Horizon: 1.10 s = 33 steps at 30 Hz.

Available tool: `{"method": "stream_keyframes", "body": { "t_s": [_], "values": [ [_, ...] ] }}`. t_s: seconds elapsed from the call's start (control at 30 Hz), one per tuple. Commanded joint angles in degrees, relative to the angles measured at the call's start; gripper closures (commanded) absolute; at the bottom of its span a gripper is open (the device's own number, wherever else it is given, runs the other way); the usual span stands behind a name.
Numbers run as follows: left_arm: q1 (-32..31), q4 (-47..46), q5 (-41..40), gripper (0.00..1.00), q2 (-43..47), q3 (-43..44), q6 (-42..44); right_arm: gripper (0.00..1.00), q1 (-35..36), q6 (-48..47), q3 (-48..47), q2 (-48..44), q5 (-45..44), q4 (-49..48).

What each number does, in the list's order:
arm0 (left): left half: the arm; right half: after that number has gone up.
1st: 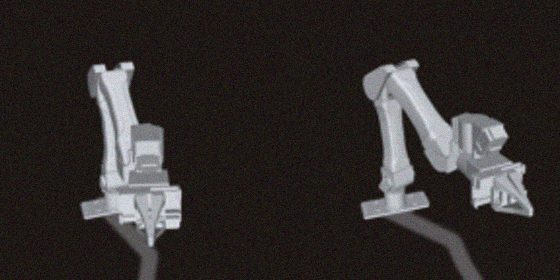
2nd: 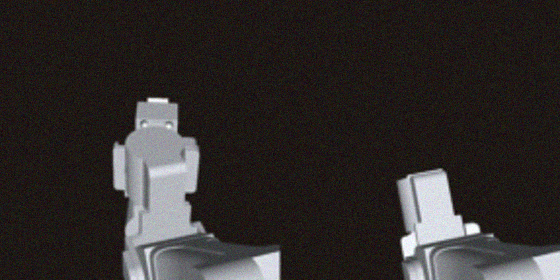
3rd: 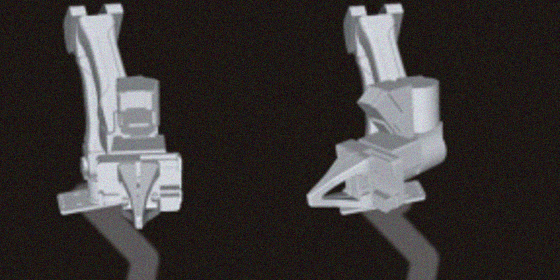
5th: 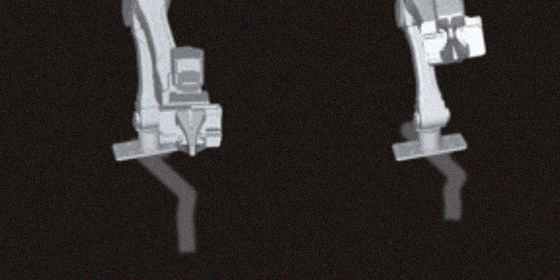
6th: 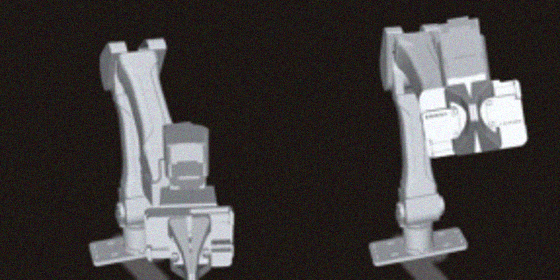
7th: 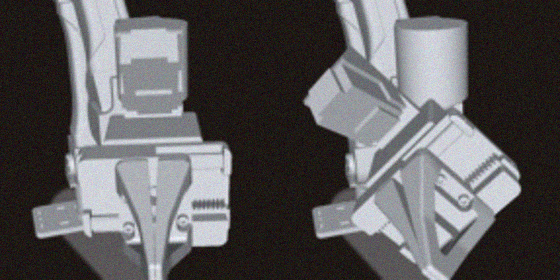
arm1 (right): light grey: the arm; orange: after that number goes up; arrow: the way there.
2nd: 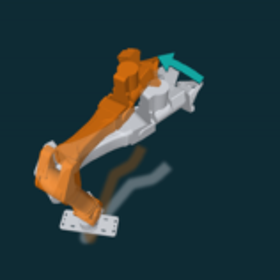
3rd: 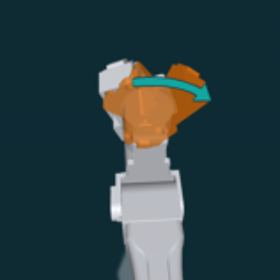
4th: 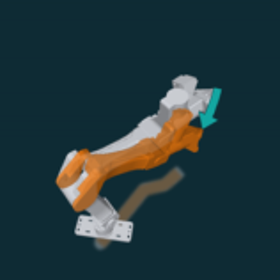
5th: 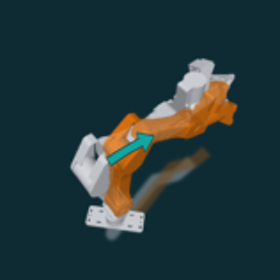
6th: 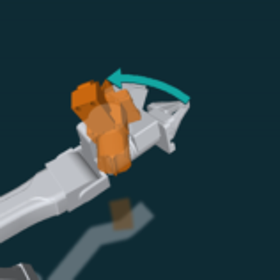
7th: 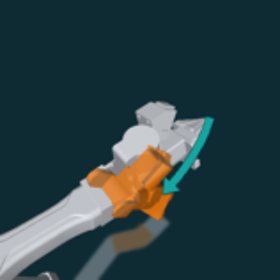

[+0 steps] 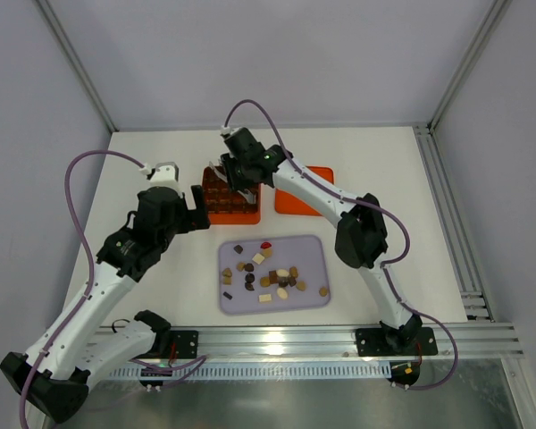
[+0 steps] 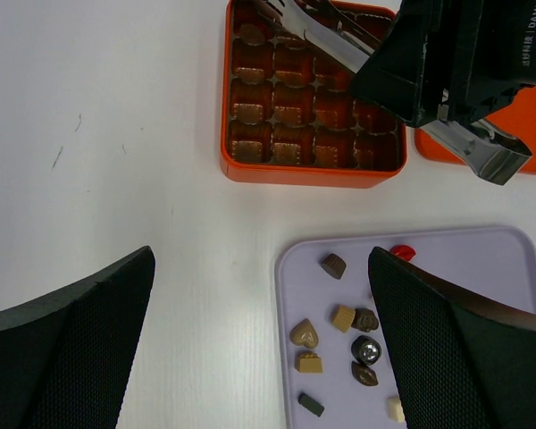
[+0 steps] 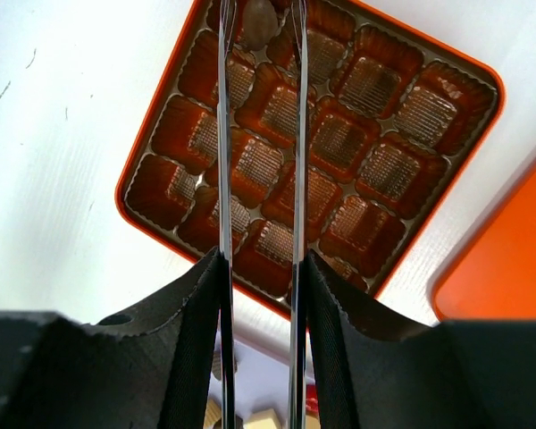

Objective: Pack the chocolate

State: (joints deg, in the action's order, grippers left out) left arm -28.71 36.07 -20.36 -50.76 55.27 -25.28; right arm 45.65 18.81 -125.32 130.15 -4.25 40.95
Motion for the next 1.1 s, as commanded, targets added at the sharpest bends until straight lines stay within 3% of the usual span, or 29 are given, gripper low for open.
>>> {"method": "stream_keyframes", "body": {
  "t_s": [0.0, 0.2, 0.57, 0.83, 1.07],
  "values": [
    [0.58, -1.71, 0.23, 0.0, 0.93, -0.16, -0.47, 0.58, 0.23, -1.23, -1.16, -7.87, -2.51, 0.79],
    [0.85, -1.8, 0.67, 0.0, 1.02, -0.16, -0.39, 0.58, 0.14, -1.32, 8.32, -17.1, -3.57, 2.99],
    [1.02, -1.89, 1.99, 0.0, 0.05, -0.24, -0.65, 0.58, 1.37, -0.26, 37.67, -41.62, -0.14, 8.61],
    [1.02, -1.97, 2.87, 0.0, -1.18, -0.24, -0.65, 0.58, 4.89, 2.37, 49.71, -49.2, -0.76, 12.14],
    [1.02, -1.97, 3.66, 0.0, -2.06, -0.33, -0.91, 0.58, 8.22, 3.69, 54.3, -50.52, -0.32, 12.4]
  ]
}}
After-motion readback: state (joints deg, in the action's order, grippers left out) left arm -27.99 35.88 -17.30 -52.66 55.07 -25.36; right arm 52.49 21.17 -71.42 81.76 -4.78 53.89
